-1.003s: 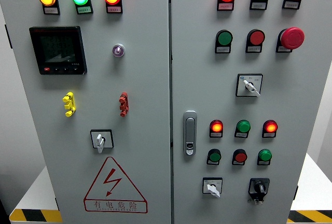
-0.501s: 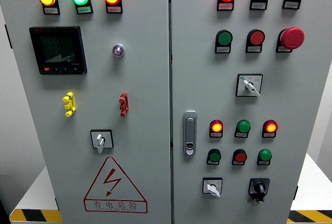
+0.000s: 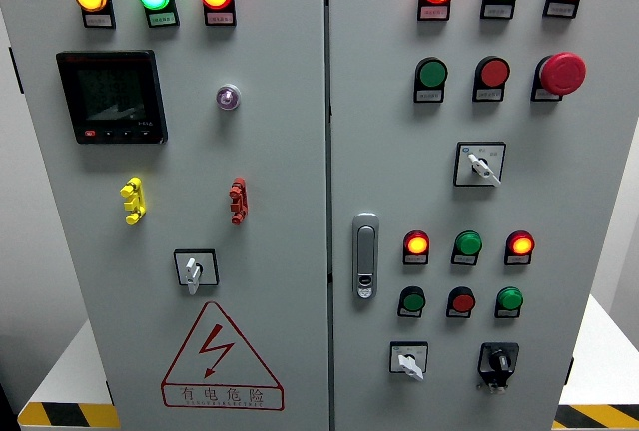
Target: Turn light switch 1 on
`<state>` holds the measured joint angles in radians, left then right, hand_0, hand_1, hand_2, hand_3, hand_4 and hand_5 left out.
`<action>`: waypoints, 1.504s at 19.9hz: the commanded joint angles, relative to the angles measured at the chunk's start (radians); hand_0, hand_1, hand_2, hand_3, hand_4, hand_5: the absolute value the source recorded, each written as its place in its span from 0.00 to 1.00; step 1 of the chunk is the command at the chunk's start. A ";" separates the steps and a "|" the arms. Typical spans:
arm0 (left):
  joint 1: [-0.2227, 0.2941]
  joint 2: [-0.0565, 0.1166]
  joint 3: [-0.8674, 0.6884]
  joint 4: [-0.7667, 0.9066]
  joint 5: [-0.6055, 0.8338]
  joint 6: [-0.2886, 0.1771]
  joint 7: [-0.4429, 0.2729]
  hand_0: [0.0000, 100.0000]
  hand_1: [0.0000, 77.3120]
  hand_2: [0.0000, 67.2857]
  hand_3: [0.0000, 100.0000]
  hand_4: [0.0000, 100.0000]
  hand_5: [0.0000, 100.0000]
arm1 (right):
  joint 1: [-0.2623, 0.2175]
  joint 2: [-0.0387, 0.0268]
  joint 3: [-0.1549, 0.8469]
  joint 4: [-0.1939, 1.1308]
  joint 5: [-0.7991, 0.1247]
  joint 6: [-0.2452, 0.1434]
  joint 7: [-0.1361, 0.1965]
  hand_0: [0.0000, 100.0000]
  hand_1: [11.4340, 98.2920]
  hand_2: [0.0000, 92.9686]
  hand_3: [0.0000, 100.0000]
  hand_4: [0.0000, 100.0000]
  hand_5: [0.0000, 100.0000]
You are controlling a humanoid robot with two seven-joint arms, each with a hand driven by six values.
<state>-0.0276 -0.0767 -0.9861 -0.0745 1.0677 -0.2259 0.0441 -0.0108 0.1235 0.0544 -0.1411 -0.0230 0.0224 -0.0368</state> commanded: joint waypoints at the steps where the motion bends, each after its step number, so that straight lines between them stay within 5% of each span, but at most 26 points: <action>1: 0.000 0.000 -0.162 -0.001 0.128 -0.003 0.000 0.00 0.00 0.00 0.00 0.00 0.00 | 0.000 -0.0008 -0.001 0.000 0.000 -0.001 0.000 0.00 0.10 0.00 0.20 0.19 0.11; 6: -0.002 0.002 -0.399 0.002 0.362 -0.003 -0.012 0.00 0.00 0.00 0.00 0.00 0.00 | 0.000 0.0007 -0.001 0.000 0.000 0.001 0.000 0.00 0.10 0.00 0.20 0.19 0.10; 13: -0.008 -0.002 -0.509 -0.074 0.403 -0.001 -0.081 0.00 0.04 0.00 0.00 0.00 0.00 | 0.000 0.0007 -0.001 0.000 0.000 0.001 0.000 0.00 0.10 0.00 0.20 0.19 0.10; 20: -0.015 0.025 -0.502 -0.215 0.408 0.016 -0.223 0.00 0.07 0.00 0.00 0.00 0.00 | 0.000 0.0007 -0.001 0.000 0.000 0.001 0.000 0.00 0.10 0.00 0.20 0.19 0.10; 25: -0.023 0.029 -0.503 -0.379 0.383 0.069 -0.228 0.00 0.09 0.04 0.00 0.02 0.00 | 0.000 0.0007 0.001 0.000 0.000 -0.001 0.000 0.00 0.10 0.00 0.20 0.19 0.10; 29: -0.017 0.009 -0.566 -0.534 0.380 0.095 -0.228 0.00 0.12 0.07 0.01 0.02 0.01 | 0.000 0.0007 0.001 0.000 0.000 -0.001 0.000 0.00 0.10 0.00 0.20 0.19 0.10; 30: -0.015 0.002 -0.594 -0.568 0.380 0.099 -0.228 0.00 0.13 0.08 0.02 0.09 0.04 | 0.000 -0.0008 0.001 0.000 0.000 0.001 0.000 0.00 0.10 0.00 0.20 0.19 0.11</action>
<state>-0.0464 -0.0642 -1.5385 -0.5824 1.4484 -0.1318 -0.1843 -0.0108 0.1243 0.0546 -0.1411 -0.0230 0.0226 -0.0368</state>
